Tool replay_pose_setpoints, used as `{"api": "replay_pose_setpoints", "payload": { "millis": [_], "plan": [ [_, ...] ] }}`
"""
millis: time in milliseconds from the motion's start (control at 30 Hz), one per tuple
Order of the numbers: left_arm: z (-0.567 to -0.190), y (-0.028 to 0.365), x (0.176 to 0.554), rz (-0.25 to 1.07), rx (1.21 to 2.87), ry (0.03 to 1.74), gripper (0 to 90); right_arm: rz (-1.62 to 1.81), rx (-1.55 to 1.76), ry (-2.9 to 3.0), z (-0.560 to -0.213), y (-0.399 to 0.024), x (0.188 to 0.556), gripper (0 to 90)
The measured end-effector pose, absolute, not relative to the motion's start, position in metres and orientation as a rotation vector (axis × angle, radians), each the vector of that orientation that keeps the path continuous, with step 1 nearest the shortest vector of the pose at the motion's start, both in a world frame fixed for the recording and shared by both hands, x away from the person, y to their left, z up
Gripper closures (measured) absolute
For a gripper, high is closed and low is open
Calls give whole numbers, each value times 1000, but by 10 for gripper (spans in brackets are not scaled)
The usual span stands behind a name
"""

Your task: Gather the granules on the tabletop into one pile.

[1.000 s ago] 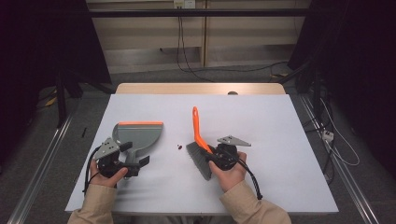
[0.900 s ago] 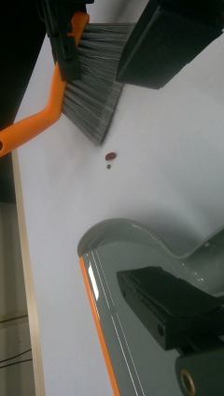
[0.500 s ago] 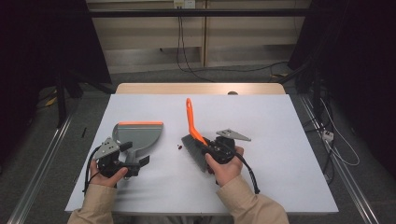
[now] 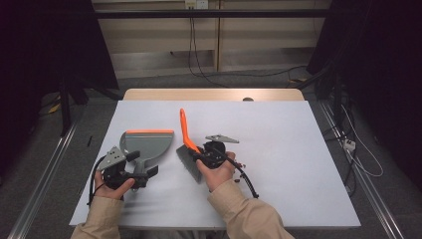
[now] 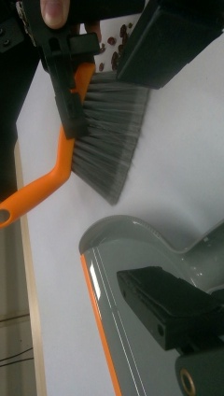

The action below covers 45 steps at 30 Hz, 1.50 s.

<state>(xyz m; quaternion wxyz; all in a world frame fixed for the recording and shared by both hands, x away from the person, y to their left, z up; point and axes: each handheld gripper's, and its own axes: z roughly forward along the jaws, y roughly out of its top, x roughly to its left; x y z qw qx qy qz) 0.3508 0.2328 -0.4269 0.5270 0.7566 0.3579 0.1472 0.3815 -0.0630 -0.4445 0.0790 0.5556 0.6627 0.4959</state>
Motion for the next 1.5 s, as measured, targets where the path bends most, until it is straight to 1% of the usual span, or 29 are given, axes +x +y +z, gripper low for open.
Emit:
{"api": "replay_pose_setpoints", "payload": {
  "millis": [433, 667, 1500],
  "plan": [
    [-427, 230, 350, 356, 1824, 851, 56, 1428, 1736, 1907, -445, -113, 359, 707],
    [-427, 228, 350, 358, 1827, 850, 56, 1398, 1732, 1890, -443, -132, 350, 707],
    [-428, 227, 350, 356, 1833, 851, 57, 1359, 1689, 1877, -441, -152, 342, 707]
  ]
}}
